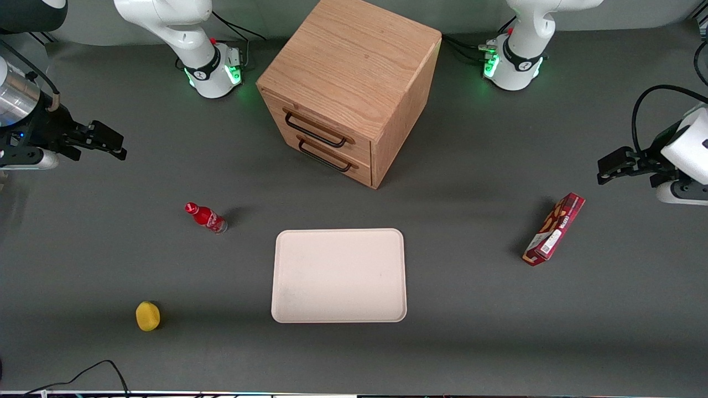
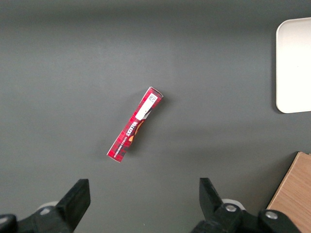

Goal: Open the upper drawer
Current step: 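Move the right gripper toward the upper drawer's black handle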

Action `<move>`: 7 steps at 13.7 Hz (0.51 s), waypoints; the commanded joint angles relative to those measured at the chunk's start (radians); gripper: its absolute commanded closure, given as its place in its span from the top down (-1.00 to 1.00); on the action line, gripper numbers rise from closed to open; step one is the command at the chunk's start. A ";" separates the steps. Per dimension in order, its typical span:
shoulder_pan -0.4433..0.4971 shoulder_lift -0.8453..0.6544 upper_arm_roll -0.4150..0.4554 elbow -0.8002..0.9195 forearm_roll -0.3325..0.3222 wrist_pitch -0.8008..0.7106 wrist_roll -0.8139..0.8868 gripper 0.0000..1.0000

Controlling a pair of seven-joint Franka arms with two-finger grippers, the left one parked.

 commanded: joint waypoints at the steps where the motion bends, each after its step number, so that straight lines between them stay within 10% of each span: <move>1: 0.005 0.013 0.000 0.030 -0.003 -0.015 -0.020 1.00; 7: 0.007 0.009 0.020 0.048 0.016 -0.065 -0.064 1.00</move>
